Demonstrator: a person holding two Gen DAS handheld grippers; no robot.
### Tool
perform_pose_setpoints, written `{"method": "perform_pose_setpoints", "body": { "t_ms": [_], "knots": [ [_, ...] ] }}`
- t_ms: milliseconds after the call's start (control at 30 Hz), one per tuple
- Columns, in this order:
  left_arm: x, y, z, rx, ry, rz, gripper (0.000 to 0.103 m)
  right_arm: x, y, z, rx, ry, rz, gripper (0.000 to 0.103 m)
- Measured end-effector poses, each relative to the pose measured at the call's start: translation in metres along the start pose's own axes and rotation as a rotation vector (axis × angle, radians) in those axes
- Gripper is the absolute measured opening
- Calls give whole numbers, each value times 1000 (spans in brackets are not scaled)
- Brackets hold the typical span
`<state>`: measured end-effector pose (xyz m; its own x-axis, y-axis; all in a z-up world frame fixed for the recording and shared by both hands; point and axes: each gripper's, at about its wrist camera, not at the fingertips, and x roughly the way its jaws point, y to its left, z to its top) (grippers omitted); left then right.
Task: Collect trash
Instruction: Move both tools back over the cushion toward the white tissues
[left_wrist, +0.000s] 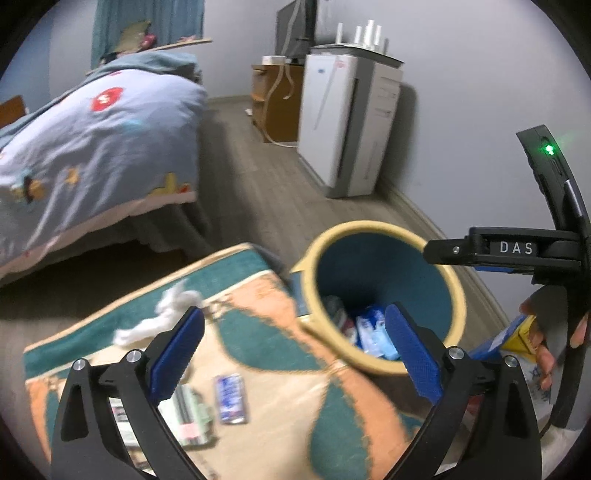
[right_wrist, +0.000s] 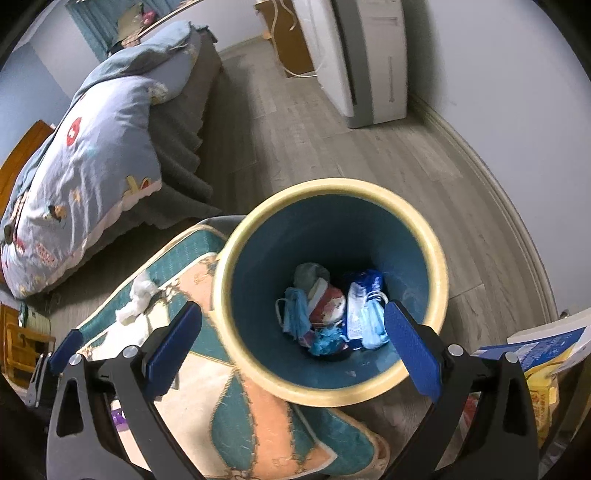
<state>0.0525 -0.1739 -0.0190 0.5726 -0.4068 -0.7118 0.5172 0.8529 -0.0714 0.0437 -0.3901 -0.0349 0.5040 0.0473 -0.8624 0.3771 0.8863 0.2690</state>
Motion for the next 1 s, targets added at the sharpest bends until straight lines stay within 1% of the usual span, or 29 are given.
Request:
{"method": "perform_pose_setpoints", "body": {
  "t_ms": [200,300,567,667,800,900,1000],
  "knots": [
    [-30,51,-11,-68,-20,82,97,7,42,-8,-71,13,9,97],
    [-44,80,-20,-101,-22,148,97,12,65,-12,-122,20,5,97],
    [-64,151,-40,-204,-8,244,97,37,125,-28,-228,65,21,97],
    [-63,173,-44,-223,7,278,97,51,144,-30,-260,80,23,97],
    [-55,193,-45,-246,25,295,97,74,167,-32,-288,102,25,97],
    [-41,196,-45,-219,50,297,97,88,179,-32,-311,115,34,97],
    [-21,194,-47,-170,92,285,97,100,186,-28,-317,117,49,97]
  ]
}}
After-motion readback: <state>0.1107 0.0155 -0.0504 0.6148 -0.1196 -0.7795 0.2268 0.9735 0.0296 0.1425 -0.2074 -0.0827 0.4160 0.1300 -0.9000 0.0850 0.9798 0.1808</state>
